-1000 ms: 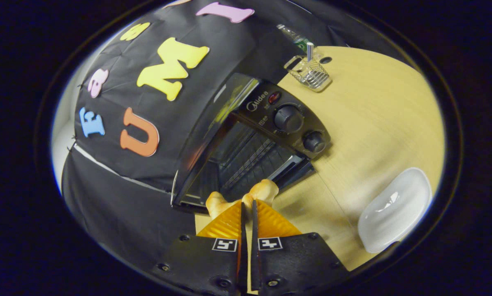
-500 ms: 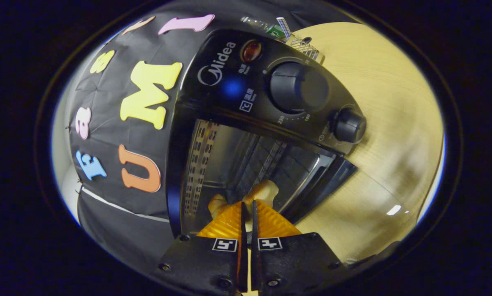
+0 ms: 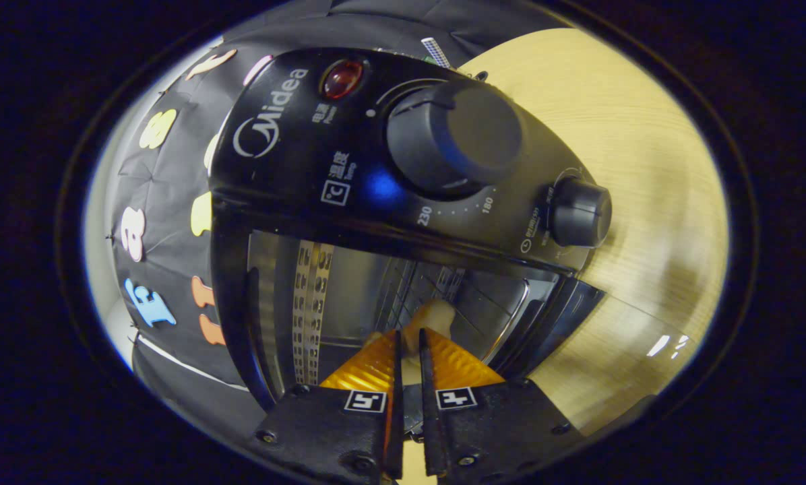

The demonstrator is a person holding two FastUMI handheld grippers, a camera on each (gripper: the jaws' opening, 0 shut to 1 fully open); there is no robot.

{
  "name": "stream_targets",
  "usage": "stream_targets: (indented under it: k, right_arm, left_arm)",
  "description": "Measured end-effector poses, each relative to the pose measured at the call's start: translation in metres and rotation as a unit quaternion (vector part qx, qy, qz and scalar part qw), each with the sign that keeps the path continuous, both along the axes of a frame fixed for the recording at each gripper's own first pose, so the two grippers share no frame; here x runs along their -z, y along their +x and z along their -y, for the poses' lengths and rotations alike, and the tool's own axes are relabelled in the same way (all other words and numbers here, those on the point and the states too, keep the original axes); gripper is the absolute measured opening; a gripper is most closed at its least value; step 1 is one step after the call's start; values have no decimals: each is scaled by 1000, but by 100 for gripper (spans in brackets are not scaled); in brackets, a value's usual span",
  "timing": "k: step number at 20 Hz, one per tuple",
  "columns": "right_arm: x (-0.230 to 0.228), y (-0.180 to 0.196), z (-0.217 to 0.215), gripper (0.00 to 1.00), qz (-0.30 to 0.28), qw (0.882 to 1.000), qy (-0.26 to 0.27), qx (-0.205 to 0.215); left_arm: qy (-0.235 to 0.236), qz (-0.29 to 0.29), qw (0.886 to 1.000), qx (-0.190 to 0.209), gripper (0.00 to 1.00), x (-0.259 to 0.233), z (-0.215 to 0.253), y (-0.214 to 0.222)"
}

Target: Open the electric oven with the left hand, put the food in, and close the electric oven.

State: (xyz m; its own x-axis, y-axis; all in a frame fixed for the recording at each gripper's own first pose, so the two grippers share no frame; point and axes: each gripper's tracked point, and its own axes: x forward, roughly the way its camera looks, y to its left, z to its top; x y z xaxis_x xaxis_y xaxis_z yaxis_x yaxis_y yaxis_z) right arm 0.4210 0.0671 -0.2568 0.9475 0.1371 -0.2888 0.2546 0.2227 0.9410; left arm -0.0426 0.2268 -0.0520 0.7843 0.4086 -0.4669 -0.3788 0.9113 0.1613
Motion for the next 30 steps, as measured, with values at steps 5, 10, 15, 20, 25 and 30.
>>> stream_targets:
  k: [5, 10, 15, 20, 25, 30]
  right_arm:
    - [-17, -19, -23, 58, 24, 996, -80, -25]
    - [-30, -57, -37, 72, 27, 995, -94, -30]
    - [-34, -107, -46, 81, 14, 990, -133, -49]
    - [-56, -187, -43, 81, 10, 968, -232, -96]
    - [-71, -264, -33, 96, -5, 948, -293, -123]
    - [-82, -334, 1, 95, -29, 914, -385, -122]
  left_arm:
    - [-10, 4, 1000, 23, 96, 0, -10, -16]
    - [-25, 15, 998, 52, 96, 3, -12, -27]
    - [-52, 27, 994, 90, 96, 12, -9, -30]
    - [-95, 41, 983, 155, 93, 26, 28, -5]
    - [-112, 40, 966, 230, 93, 45, 75, 23]
    - [-156, 3, 950, 269, 93, 84, 127, 52]
